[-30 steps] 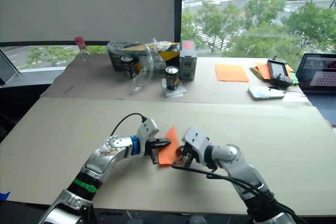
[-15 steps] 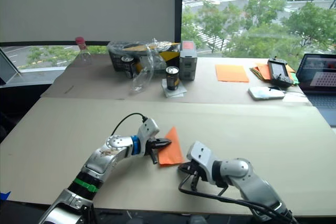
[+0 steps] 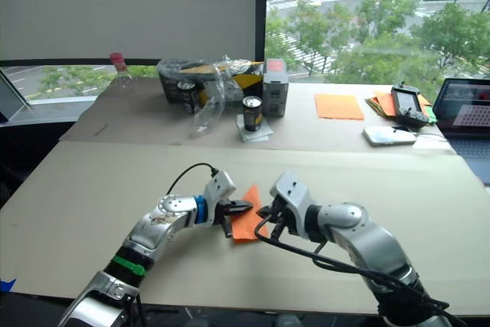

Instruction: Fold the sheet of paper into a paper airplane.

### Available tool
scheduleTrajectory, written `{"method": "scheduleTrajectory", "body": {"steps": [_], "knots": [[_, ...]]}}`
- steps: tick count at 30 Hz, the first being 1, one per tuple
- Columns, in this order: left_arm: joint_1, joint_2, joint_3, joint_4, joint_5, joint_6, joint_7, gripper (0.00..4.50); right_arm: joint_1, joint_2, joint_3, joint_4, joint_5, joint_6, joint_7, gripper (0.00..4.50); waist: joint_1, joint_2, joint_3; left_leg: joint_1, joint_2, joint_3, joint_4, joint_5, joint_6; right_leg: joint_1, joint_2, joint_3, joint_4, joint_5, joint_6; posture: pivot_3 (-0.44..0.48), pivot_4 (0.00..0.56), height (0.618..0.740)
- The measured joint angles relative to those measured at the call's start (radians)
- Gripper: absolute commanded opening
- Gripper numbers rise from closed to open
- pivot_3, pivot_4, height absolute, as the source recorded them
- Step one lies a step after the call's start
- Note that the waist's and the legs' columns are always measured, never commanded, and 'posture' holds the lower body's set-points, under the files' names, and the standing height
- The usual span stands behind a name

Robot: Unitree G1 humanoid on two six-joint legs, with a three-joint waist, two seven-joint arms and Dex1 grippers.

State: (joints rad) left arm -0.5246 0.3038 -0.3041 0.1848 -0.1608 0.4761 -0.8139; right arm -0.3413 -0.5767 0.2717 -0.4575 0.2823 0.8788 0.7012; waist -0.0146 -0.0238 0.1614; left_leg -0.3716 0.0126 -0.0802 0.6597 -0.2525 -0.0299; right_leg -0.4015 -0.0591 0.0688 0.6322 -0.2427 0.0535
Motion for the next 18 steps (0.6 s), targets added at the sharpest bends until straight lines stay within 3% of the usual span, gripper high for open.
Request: {"method": "scheduleTrajectory", "body": {"steps": [5, 18], "knots": [[0.003, 0.003, 0.012, -0.001, 0.001, 0.0, 0.0, 0.0, -0.003, 0.073, 0.11, 0.11, -0.08, -0.077, -0.038, 0.04, -0.005, 0.0, 0.0, 0.001, 0.0, 0.0, 0.0, 0.0, 0.0, 0.0, 0.001, 0.0, 0.001, 0.0, 0.0, 0.0, 0.15, 0.732], [-0.012, 0.014, 0.072, 0.049, 0.001, -0.015, 0.014, 0.0, -0.067, 0.111, 0.178, 0.214, -0.143, -0.153, -0.004, 0.04, -0.035, 0.0, 0.0, 0.004, 0.002, -0.001, 0.0, 0.0, 0.0, 0.002, 0.003, 0.0, 0.003, -0.001, 0.001, 0.0, 0.15, 0.732]]}}
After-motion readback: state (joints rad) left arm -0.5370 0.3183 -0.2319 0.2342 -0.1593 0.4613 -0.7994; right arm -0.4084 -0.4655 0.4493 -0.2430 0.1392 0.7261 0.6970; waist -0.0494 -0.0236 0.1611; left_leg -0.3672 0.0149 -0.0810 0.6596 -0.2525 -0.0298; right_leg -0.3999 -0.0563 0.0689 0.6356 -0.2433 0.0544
